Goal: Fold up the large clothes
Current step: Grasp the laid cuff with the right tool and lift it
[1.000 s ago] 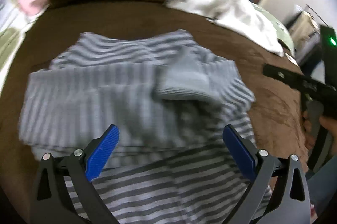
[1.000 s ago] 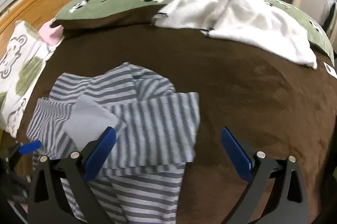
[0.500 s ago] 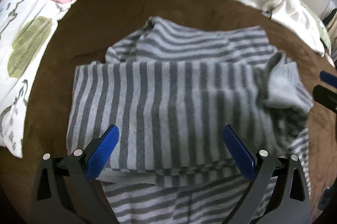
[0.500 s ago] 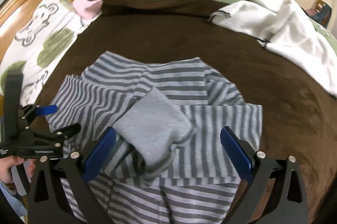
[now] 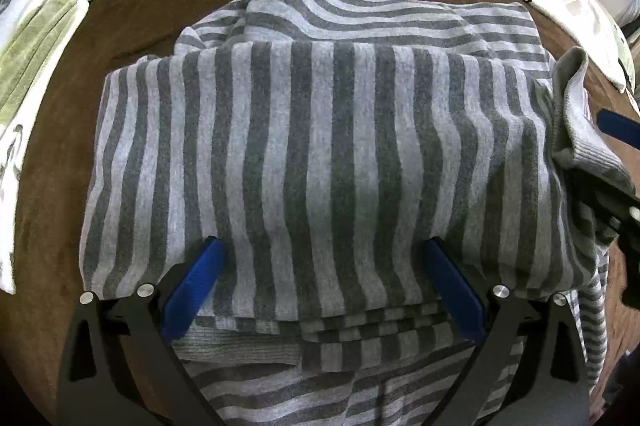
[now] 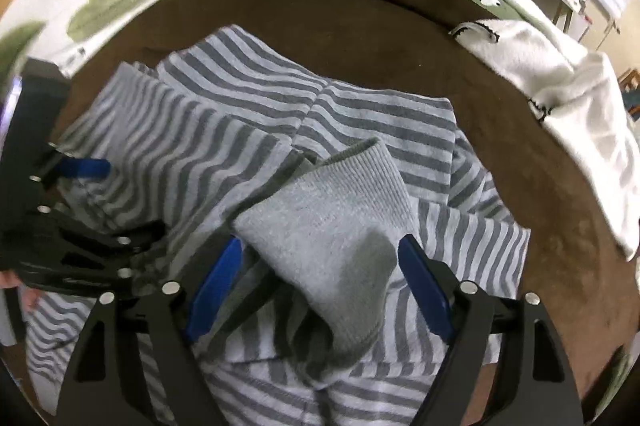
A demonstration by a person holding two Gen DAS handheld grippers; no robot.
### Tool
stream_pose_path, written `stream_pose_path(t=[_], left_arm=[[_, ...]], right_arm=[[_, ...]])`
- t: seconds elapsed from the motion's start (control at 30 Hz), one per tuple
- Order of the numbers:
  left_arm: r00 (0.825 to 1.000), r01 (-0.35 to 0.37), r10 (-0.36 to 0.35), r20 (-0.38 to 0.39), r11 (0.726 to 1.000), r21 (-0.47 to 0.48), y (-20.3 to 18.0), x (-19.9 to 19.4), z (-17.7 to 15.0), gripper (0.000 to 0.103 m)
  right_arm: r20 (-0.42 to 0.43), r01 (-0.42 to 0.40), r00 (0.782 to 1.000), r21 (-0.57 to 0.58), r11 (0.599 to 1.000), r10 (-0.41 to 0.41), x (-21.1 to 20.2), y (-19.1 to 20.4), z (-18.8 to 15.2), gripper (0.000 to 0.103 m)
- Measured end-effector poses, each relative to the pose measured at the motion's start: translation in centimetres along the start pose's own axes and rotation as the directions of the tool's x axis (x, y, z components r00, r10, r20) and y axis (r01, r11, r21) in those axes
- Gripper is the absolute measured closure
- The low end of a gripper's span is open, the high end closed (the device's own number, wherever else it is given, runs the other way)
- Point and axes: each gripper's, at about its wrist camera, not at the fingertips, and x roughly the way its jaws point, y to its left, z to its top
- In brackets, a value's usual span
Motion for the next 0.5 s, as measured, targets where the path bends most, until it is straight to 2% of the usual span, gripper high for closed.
stream_pose_path(t=[0.1, 0.2, 0.23, 0.37, 0.5], left_arm=[[1.0, 0.004, -0.004, 0.004, 1.0, -0.004, 0.0, -0.1, -0.3, 0.006], [1.0, 0.004, -0.004, 0.01, 1.0, -0.005, -0.1, -0.1, -0.3, 0.006], [1.0, 0.004, -0.004, 0.011, 1.0, -0.006, -0.1, -0.2, -0.4, 0.006], [1.0, 0.004, -0.004, 0.015, 1.0, -0.008, 0.0, -0.2, -0.4, 0.006], [1.0, 0.003, -0.003, 0.014, 1.0, -0.009, 0.1, -0.3, -0.4, 0.006]], right_arm=[[-0.031, -0.019, 0.999, 0.04, 0.999, 0.02, 1.0, -0.6, 0.1, 0.05], [-0.012, -0.021, 1.0, 0.112, 0.993, 0.022, 0.6, -1.7, -0.1, 0.076], [-0.004, -0.017, 1.0, 0.132, 0.991, 0.017, 0.3, -2.1, -0.2, 0.08], [0.056, -0.013, 0.998, 0.278, 0.96, -0.003, -1.7, -5.3, -1.5, 0.083], [0.065, 0.012, 0.997, 0.408, 0.913, -0.043, -2.7, -8.5, -3.7, 0.083]])
